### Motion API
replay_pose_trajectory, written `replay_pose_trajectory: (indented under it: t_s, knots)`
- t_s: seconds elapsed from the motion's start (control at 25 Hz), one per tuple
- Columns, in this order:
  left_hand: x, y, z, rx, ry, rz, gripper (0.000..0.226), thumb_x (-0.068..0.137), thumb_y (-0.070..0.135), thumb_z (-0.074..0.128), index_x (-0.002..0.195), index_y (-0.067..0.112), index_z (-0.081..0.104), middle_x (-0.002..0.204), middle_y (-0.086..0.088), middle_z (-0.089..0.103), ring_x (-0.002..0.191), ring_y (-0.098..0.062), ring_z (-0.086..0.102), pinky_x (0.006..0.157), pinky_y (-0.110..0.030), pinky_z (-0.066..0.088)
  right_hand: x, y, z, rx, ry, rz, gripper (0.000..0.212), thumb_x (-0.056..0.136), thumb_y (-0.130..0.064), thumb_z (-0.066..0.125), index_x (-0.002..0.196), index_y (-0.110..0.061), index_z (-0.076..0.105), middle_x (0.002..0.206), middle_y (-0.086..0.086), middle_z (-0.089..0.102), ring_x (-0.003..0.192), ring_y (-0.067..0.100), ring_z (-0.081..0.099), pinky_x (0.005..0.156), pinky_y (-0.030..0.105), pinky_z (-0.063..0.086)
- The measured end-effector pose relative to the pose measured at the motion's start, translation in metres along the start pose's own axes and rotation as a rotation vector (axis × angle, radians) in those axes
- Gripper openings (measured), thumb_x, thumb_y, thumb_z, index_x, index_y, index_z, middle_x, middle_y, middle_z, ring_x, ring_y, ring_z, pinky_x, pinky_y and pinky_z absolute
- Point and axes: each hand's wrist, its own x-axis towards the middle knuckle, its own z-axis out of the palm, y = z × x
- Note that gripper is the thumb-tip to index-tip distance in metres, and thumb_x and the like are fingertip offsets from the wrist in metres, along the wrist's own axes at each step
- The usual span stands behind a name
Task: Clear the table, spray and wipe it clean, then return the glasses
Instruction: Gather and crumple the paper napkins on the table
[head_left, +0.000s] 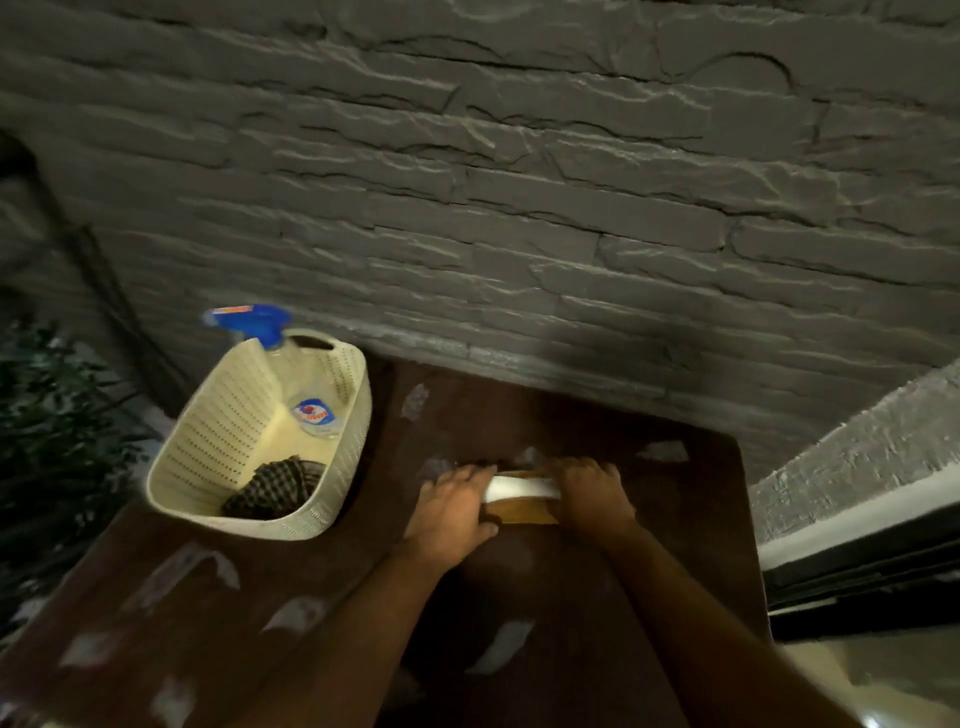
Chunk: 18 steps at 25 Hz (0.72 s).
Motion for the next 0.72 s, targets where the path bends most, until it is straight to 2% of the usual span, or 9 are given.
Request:
replay_pose_trajectory:
  t_s: [0.16,0.24,0.36,0.48,0.64,0.72]
  knots:
    - [-0.09,-0.087,-0.011,-0.021,0.133,-0.106,0.061,0.077,0.044,0.067,0.134,0.033,0.047,0.127,0.009,0.056,0.118,-0.015,0.053,0.096,-0.034,0.04,-0.01,-0.107,0.002,0.013,0.116,-0.292,0.037,0.08,-0.041,0.054,0.117,-0.037,0.057,0.113,-0.007,0.065,0.109,0.021,0.058,0.095,0.04,0.034]
    - [-0.152,-0.137,-0.013,-0.052,0.185,-0.188,0.058,0.074,0.043,0.07,0.128,0.031,0.053,0.121,0.008,0.062,0.111,-0.016,0.059,0.091,-0.034,0.044,-0.021,-0.179,0.014,-0.011,0.141,-0.448,0.042,0.074,-0.036,0.061,0.115,-0.035,0.059,0.109,-0.008,0.066,0.103,0.02,0.059,0.091,0.039,0.038]
    - [-0.258,-0.205,-0.016,-0.068,0.247,-0.371,0.056,0.073,0.042,0.07,0.127,0.031,0.056,0.118,0.009,0.063,0.107,-0.017,0.06,0.088,-0.033,0.043,-0.045,-0.294,0.039,0.019,0.119,-0.62,0.051,0.064,-0.029,0.071,0.114,-0.033,0.064,0.106,-0.008,0.069,0.099,0.021,0.063,0.088,0.04,0.046]
    - [-0.37,-0.266,-0.016,-0.102,0.26,-0.552,0.054,0.075,0.043,0.067,0.127,0.034,0.053,0.118,0.008,0.062,0.109,-0.017,0.058,0.091,-0.034,0.042,-0.079,-0.412,0.071,0.073,0.057,-0.783,0.052,0.058,-0.034,0.072,0.109,-0.029,0.066,0.1,-0.005,0.07,0.091,0.024,0.065,0.082,0.041,0.051]
    - [-0.513,-0.325,-0.005,-0.157,0.323,-0.771,0.047,0.078,0.038,0.066,0.123,0.03,0.056,0.116,0.003,0.063,0.108,-0.022,0.058,0.089,-0.036,0.042,-0.136,-0.545,0.126,0.119,0.03,-1.056,0.047,0.06,-0.029,0.07,0.106,-0.018,0.07,0.094,0.005,0.072,0.083,0.034,0.067,0.072,0.048,0.054]
    - [-0.58,-0.339,0.016,-0.192,0.325,-0.898,0.046,0.076,0.036,0.07,0.12,0.026,0.059,0.114,-0.001,0.065,0.107,-0.025,0.06,0.088,-0.037,0.042,-0.171,-0.599,0.162,0.066,-0.046,-1.11,0.047,0.059,-0.026,0.07,0.104,-0.014,0.07,0.092,0.01,0.072,0.079,0.037,0.067,0.066,0.048,0.055]
